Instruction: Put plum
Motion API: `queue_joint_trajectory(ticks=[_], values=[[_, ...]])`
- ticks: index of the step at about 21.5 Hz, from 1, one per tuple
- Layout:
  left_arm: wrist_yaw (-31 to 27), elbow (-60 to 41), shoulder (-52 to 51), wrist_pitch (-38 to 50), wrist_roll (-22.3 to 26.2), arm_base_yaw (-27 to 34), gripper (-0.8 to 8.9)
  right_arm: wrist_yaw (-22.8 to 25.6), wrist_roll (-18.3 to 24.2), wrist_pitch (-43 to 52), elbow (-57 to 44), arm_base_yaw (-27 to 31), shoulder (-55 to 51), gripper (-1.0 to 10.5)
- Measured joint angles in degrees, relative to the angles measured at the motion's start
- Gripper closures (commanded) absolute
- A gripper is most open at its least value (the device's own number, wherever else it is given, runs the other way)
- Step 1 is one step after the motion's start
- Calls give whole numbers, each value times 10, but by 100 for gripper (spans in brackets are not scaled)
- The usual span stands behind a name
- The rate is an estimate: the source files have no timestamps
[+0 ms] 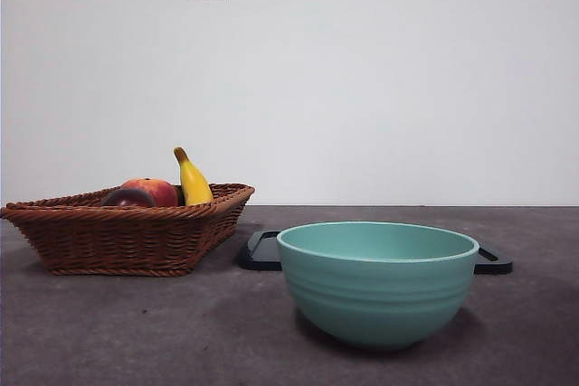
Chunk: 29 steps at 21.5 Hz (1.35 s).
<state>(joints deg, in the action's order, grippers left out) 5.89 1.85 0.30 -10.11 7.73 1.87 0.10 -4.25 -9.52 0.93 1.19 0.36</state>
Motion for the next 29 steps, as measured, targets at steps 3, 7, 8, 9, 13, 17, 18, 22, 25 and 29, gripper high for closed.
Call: queue_joint_trajectory(ticks=[3,7,8,9,13,17,18,22,25,29], values=[[0,0,0,0,-38,0,806,-1,0,0,0,0,0,941],[0,0,0,0,-135,0,806,-5,-21,0,0,0,0,941],[0,0,0,0,-160,0,806,-5,-28,0,0,0,0,941],[0,0,0,0,-181,0,806,-5,-35,0,0,0,0,941],[0,0,0,1,-237,0,806,-6,-57,0,0,0,0,941],[0,0,0,1,-257,0,806,-32,-68,0,0,0,0,941],[0,0,0,1,-261,0,806,-34,-72,0,0,0,0,941],[0,1,0,-2,-282,0,805,-36,-98,-1,0,0,0,941],[8,11,0,-26,-290,0,805,-48,-112,-7,8,0,0,941],[30,32,1,-53,-296,0,805,-49,-126,-9,42,0,0,941]])
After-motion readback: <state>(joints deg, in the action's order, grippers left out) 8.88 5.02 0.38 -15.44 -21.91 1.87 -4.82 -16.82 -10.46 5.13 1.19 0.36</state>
